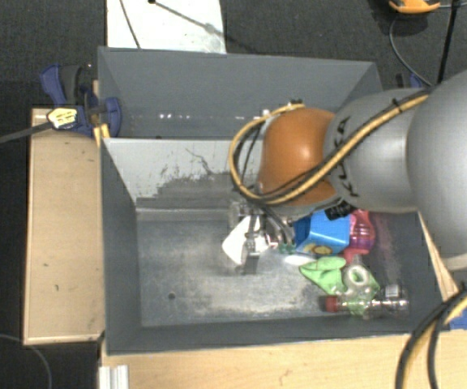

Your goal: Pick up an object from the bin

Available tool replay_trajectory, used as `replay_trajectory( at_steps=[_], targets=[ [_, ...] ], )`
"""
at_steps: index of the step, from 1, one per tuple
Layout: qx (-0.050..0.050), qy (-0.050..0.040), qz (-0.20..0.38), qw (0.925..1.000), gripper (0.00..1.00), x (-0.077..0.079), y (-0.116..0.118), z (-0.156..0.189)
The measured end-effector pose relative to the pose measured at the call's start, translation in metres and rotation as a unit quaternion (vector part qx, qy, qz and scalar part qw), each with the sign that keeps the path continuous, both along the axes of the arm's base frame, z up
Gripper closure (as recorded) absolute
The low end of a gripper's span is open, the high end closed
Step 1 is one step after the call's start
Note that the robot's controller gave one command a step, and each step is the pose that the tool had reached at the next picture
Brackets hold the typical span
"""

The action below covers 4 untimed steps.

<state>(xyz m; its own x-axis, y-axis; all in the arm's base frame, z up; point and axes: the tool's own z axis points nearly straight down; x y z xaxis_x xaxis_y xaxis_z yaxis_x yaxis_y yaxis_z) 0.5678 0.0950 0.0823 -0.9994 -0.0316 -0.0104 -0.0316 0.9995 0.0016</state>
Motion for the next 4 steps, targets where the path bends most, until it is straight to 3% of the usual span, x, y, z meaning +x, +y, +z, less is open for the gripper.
replay_trajectory(
  at_steps=[1,2,3,4],
  targets=[
    [-0.001,0.0057,-0.006,1.0000,0.00,0.015,-0.011,0.045],
    [-0.001,0.0007,0.024,0.9997,0.00,0.017,-0.029,0.053],
    [0.000,0.0053,0.002,1.0000,0.00,0.023,-0.050,-0.015],
    [-0.001,0.0045,0.061,0.9981,1.00,0.019,-0.066,-0.012]
  ],
)
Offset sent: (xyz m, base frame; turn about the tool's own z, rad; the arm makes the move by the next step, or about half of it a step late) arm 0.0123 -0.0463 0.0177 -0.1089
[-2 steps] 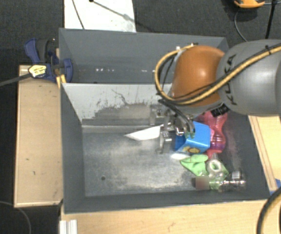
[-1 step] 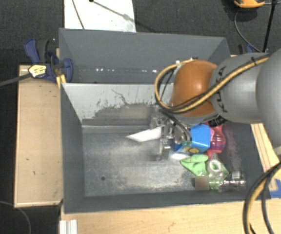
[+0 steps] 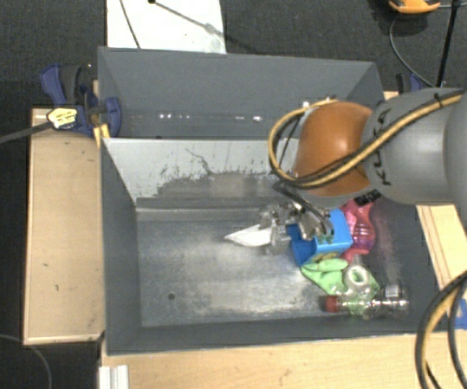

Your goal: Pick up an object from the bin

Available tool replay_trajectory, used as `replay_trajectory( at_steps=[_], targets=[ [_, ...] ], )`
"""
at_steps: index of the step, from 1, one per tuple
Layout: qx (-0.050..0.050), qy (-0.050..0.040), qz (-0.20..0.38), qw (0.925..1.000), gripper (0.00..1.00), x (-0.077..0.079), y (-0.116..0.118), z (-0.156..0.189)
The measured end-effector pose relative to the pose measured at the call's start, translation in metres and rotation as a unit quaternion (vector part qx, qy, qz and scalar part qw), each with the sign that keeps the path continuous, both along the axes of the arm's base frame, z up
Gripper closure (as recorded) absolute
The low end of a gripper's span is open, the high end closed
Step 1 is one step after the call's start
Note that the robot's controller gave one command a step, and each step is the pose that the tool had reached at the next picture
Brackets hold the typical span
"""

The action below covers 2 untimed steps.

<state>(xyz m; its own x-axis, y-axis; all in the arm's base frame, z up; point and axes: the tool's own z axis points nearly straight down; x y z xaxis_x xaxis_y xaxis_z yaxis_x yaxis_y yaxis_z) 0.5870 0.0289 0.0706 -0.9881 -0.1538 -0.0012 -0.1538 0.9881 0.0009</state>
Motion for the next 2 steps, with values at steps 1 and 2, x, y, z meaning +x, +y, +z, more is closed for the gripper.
replay_trajectory(
  at_steps=[1,2],
  targets=[
    [0.000,0.0000,0.000,1.0000,1.00,0.0000,0.0000,0.0000],
    [0.000,-0.0002,0.000,1.0000,1.00,-0.0002,0.0000,0.0012]
  ],
)
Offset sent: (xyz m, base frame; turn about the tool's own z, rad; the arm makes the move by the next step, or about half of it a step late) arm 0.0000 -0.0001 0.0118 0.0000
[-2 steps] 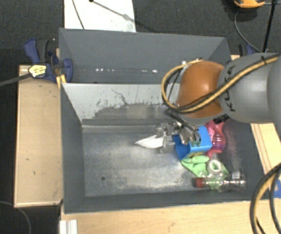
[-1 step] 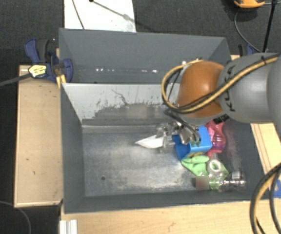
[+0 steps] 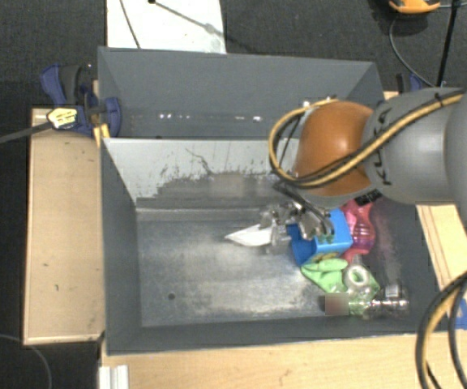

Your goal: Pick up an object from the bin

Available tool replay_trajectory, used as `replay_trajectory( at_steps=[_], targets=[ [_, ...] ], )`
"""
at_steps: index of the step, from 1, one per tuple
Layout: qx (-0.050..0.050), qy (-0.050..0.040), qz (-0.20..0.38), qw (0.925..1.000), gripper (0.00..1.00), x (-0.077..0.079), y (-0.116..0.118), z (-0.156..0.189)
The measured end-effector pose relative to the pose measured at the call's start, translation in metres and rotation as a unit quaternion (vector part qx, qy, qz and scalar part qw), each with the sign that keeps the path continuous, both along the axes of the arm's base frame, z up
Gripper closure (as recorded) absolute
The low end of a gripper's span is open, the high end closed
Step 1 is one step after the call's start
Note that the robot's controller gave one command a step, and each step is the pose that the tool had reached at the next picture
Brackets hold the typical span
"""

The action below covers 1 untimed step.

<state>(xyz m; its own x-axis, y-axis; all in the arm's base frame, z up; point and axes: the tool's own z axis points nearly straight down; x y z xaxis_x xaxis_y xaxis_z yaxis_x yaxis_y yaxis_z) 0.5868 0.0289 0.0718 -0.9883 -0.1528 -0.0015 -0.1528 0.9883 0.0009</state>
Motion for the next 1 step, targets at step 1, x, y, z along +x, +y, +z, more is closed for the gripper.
replay_trajectory(
  at_steps=[1],
  targets=[
    [0.000,0.0001,-0.001,1.0000,1.00,-0.0001,0.0001,0.0056]
  ],
)
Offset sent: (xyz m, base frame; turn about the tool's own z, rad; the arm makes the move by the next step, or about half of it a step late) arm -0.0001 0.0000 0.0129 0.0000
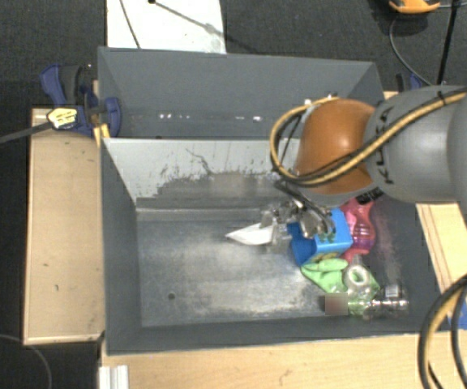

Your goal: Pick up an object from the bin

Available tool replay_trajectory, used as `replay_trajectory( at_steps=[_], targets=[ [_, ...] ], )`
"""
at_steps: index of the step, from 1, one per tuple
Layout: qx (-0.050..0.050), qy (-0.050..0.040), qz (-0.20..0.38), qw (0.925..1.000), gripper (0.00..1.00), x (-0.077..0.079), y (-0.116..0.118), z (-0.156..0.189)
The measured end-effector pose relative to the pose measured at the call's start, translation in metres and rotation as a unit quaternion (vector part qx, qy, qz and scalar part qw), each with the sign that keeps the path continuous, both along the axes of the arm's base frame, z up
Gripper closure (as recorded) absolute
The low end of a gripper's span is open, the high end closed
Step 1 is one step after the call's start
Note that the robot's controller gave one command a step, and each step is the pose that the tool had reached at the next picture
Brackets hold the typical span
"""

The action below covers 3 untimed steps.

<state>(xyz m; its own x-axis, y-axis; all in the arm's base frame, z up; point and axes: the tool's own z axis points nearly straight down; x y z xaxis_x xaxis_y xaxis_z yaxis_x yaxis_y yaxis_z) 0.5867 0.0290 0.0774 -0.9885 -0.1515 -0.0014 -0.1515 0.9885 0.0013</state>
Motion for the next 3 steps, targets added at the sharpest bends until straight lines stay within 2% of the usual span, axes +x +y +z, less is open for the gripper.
replay_trajectory(
  at_steps=[1,2,3],
  targets=[
    [0.000,-0.0012,0.000,1.0000,1.00,0.001,0.000,0.005],
    [0.000,0.0018,-0.001,1.0000,1.00,-0.001,0.000,0.012],
    [0.000,0.0041,-0.001,1.0000,1.00,-0.002,0.000,0.034]
  ],
)
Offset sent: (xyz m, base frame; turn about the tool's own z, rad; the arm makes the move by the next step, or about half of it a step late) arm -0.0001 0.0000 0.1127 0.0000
